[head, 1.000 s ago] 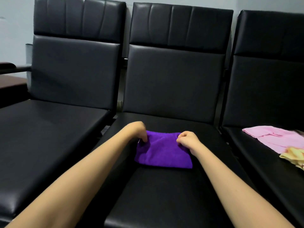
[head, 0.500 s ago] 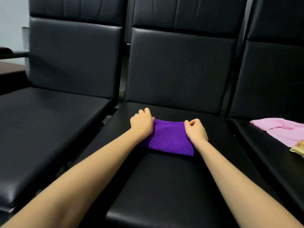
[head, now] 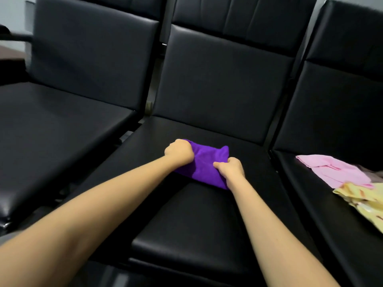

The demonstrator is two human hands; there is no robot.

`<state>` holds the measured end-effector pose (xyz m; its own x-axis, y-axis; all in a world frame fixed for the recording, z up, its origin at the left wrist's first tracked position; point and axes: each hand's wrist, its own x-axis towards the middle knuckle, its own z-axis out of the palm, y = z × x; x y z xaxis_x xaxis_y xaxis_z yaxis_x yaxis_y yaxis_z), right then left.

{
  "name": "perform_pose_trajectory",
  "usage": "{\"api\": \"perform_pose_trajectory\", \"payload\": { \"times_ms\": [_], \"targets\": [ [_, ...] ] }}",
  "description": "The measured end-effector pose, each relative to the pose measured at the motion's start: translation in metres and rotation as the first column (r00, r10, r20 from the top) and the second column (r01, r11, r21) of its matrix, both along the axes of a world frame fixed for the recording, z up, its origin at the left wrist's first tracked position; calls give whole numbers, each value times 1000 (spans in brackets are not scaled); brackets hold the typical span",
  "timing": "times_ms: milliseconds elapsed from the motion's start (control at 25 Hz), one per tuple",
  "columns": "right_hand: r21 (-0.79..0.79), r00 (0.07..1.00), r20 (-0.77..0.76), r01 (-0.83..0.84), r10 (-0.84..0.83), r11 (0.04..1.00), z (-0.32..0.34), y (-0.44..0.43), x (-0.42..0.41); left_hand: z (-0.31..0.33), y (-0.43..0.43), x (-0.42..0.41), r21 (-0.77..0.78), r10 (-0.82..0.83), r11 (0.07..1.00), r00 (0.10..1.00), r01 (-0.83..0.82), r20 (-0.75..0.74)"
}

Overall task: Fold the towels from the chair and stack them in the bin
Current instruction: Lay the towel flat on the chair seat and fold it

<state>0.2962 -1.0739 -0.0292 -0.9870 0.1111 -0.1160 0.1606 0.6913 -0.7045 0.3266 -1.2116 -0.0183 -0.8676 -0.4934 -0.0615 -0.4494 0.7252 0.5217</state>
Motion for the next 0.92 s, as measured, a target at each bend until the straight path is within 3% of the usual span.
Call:
{"api": "perform_pose_trajectory", "payload": {
  "times_ms": [160,240,400,520,680,800,920],
  "targets": [
    [-276,992,-121,-53,20,960,8,17,22,19,5,19,321,-77,941,990,112,-119],
    [-383,994,-106,-18,-25,924,17,32,32,32,12,30,342,-98,924,971,170,-218],
    [-437,998,-60,-36,11,899,42,69,51,54,33,52,28,-299,949,929,313,-219],
    [-455,992,-124,-44,-15,889,65,113,74,68,76,62,-6,-411,906,879,422,-243],
    [-533,976,-157,44,-150,845,84,181,103,81,154,71,253,-351,848,852,465,-388],
    [-605,961,-53,186,-273,774,81,238,121,78,215,77,413,-335,734,817,539,-469],
    [-651,935,-38,244,-352,719,74,293,149,69,276,92,478,-406,625,780,617,-477]
  ]
}}
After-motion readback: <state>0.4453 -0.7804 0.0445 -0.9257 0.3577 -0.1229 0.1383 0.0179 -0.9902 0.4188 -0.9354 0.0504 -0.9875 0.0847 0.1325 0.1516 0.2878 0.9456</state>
